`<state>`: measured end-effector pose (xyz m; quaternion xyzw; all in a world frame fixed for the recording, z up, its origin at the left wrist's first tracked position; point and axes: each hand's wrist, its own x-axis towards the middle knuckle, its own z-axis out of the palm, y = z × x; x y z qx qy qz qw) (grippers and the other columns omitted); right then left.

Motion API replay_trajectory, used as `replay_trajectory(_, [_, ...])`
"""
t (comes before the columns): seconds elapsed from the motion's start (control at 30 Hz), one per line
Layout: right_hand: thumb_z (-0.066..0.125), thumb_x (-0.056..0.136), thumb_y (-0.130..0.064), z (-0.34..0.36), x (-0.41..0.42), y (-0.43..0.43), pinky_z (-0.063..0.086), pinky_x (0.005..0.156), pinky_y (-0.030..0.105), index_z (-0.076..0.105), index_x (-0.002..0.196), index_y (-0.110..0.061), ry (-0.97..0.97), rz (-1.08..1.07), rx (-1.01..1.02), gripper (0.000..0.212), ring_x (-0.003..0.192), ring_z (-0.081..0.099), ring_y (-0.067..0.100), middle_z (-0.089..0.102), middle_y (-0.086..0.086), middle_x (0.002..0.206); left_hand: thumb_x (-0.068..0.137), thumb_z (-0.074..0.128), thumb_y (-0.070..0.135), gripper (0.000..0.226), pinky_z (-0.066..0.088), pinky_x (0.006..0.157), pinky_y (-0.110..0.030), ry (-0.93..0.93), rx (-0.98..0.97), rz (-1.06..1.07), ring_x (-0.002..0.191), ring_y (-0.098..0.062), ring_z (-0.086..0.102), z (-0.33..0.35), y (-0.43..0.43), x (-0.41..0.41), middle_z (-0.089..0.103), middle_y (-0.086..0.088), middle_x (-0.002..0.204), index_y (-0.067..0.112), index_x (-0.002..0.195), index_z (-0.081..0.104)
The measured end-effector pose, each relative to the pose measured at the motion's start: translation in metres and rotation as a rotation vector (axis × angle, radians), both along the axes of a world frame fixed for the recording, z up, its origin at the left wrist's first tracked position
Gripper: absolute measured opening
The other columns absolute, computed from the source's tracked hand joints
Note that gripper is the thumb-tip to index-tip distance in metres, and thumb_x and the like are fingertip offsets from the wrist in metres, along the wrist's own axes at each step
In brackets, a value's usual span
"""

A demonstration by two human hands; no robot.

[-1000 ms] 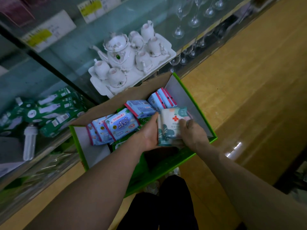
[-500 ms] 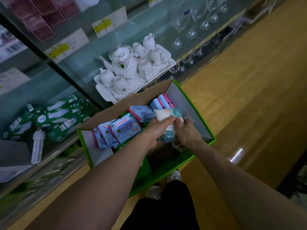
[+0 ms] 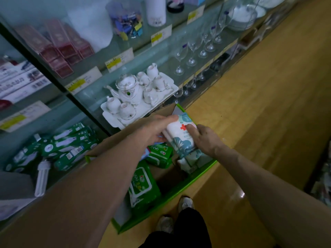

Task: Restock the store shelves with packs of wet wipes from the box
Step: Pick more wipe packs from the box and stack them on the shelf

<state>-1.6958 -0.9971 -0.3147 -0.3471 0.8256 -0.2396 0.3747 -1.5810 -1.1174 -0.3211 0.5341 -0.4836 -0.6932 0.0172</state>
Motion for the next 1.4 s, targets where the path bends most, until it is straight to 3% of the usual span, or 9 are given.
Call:
replay_trajectory(0.1, [0.041, 0.096, -0.052, 0.012, 0.000, 0.002, 0.050, 0.082, 0.038, 0.061, 0.100, -0.011, 0.034, 0.019, -0.014, 0.046, 0.093, 0.062, 0.031, 0.067, 0.016, 0.100, 0.085, 0.065, 0.049, 0.032, 0.050, 0.059, -0.026, -0.131, 0.005, -0.256, 0.076, -0.018, 0.063, 0.025, -0.003, 0.004, 0.068, -0.005, 0.086, 0.018, 0.091, 0.063])
replay_trajectory(0.2, [0.050, 0.091, -0.054, 0.023, 0.003, 0.002, 0.053, 0.080, 0.039, 0.060, 0.108, -0.014, 0.011, -0.150, -0.079, 0.045, 0.093, 0.064, 0.028, 0.067, 0.012, 0.104, 0.088, 0.066, 0.041, 0.027, 0.046, 0.055, -0.025, -0.114, -0.034, -0.213, 0.067, -0.017, 0.059, 0.039, 0.001, 0.001, 0.063, -0.005, 0.078, 0.015, 0.088, 0.059])
replay_trajectory(0.3, [0.052, 0.092, -0.051, 0.039, 0.005, 0.003, 0.058, 0.067, 0.038, 0.044, 0.132, -0.011, -0.259, -0.405, -0.066, 0.057, 0.094, 0.064, 0.028, 0.059, 0.015, 0.117, 0.088, 0.067, 0.039, 0.028, 0.047, 0.046, -0.023, -0.057, -0.043, -0.064, 0.061, -0.016, 0.059, 0.047, 0.003, -0.001, 0.062, -0.006, 0.077, 0.013, 0.096, 0.058])
replay_trajectory(0.43, [0.047, 0.096, -0.047, 0.060, 0.010, 0.009, 0.057, 0.053, 0.032, 0.049, 0.119, -0.006, -0.511, -0.464, -0.057, 0.047, 0.072, 0.068, 0.025, 0.063, 0.012, 0.098, 0.086, 0.068, 0.041, 0.030, 0.049, 0.046, -0.023, -0.024, -0.046, -0.063, 0.063, -0.019, 0.063, 0.064, 0.009, -0.008, 0.064, -0.006, 0.081, 0.015, 0.098, 0.061])
replay_trajectory(0.57, [0.040, 0.099, -0.044, 0.077, 0.003, 0.018, 0.044, 0.036, 0.020, 0.051, 0.119, 0.001, -0.340, -0.476, -0.152, 0.050, 0.048, 0.061, 0.019, 0.061, 0.016, 0.083, 0.087, 0.066, 0.044, 0.025, 0.051, 0.052, -0.030, -0.048, -0.044, -0.200, 0.071, -0.018, 0.065, 0.092, 0.019, -0.022, 0.066, -0.003, 0.089, 0.020, 0.091, 0.059])
replay_trajectory(0.73, [0.034, 0.101, -0.037, 0.107, -0.018, 0.053, 0.044, 0.036, 0.019, 0.048, 0.126, 0.000, -0.270, -0.579, -0.241, 0.046, 0.056, 0.060, 0.019, 0.063, 0.022, 0.107, 0.089, 0.066, 0.036, 0.022, 0.051, 0.059, -0.035, -0.024, -0.085, -0.316, 0.069, -0.019, 0.061, 0.128, 0.042, -0.054, 0.063, -0.004, 0.083, 0.016, 0.091, 0.057])
replay_trajectory(1.0, [0.026, 0.104, -0.030, 0.166, -0.064, 0.154, 0.037, 0.035, 0.017, 0.051, 0.117, -0.004, -0.073, -0.781, -0.289, 0.038, 0.052, 0.060, 0.018, 0.062, 0.009, 0.080, 0.096, 0.056, 0.029, 0.016, 0.050, 0.046, -0.023, 0.040, -0.131, -0.650, 0.064, -0.015, 0.060, 0.192, 0.128, -0.121, 0.064, -0.004, 0.076, 0.014, 0.090, 0.056])
replay_trajectory(1.23, [0.032, 0.104, -0.038, 0.216, -0.096, 0.281, 0.045, 0.035, 0.019, 0.051, 0.121, -0.003, 0.055, -0.970, -0.305, 0.044, 0.052, 0.063, 0.017, 0.063, 0.010, 0.080, 0.098, 0.054, 0.027, 0.013, 0.047, 0.062, -0.026, 0.169, -0.167, -0.885, 0.069, -0.014, 0.058, 0.242, 0.244, -0.171, 0.062, -0.003, 0.083, 0.015, 0.092, 0.055])
replay_trajectory(1.4, [0.033, 0.104, -0.027, 0.247, -0.101, 0.388, 0.034, 0.032, 0.012, 0.059, 0.099, 0.002, 0.313, -1.042, -0.245, 0.039, 0.052, 0.052, 0.020, 0.059, 0.019, 0.093, 0.098, 0.055, 0.024, 0.012, 0.045, 0.060, -0.028, 0.242, -0.174, -1.011, 0.067, -0.018, 0.058, 0.263, 0.344, -0.198, 0.062, -0.006, 0.080, 0.013, 0.091, 0.054])
